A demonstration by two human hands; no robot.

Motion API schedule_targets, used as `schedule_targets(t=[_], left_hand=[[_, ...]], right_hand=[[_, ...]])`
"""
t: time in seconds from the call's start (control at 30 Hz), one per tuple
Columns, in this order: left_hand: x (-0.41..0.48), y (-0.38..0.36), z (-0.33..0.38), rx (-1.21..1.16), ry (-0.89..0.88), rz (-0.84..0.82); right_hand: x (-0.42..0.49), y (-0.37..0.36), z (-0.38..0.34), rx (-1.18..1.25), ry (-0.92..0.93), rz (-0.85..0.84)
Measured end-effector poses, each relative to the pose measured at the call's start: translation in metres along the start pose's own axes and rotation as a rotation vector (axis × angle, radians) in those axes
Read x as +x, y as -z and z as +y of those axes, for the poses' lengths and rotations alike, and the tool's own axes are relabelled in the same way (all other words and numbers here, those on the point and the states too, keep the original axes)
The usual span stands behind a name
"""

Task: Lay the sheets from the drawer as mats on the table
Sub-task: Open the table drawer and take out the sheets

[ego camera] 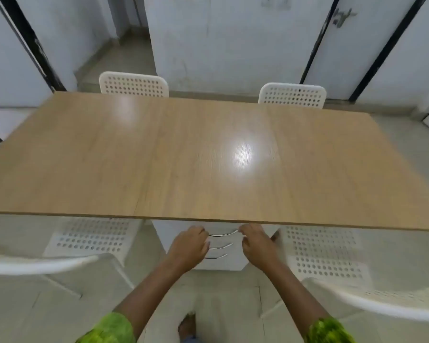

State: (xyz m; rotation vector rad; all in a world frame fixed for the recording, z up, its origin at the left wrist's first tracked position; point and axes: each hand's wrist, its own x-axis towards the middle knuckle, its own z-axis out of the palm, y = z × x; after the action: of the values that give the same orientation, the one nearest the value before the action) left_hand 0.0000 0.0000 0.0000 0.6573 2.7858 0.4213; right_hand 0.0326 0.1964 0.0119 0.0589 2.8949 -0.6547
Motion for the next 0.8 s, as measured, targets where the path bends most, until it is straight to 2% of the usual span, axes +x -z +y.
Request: schedule_targets(t=[0.07, 0.2, 0.53, 0.6, 0.67, 0.77, 0.8], left_hand=[[0.011, -0.011, -0.009, 0.027, -0.005, -0.127], [0.027, -0.03, -0.027, 0.094, 0.036, -0.374], [0.015, -0.042, -0.023, 0.11, 0.072, -0.442], [0.001, -0.034, -0.013, 0.064, 0.073, -0.457], [-0.015, -0.021, -0.004, -0.113, 0.086, -0.308], [-0.029, 0.008, -0.001, -0.314, 0.099, 0.085], [-0.031, 0.013, -0.004, -0.327, 0.118, 0.147]], right_hand=[[0.014, -0.013, 0.0, -0.052, 0.011, -0.175], [0.034, -0.032, -0.001, -0.195, 0.013, -0.382], [0.025, -0.05, -0.004, -0.267, -0.013, -0.485], [0.015, -0.047, -0.006, -0.189, -0.024, -0.541], [0.003, -0.037, -0.008, -0.001, -0.07, -0.461], [-0.006, -0.013, -0.011, 0.31, -0.143, -0.118], [-0.007, -0.008, -0.01, 0.331, -0.177, -0.053]])
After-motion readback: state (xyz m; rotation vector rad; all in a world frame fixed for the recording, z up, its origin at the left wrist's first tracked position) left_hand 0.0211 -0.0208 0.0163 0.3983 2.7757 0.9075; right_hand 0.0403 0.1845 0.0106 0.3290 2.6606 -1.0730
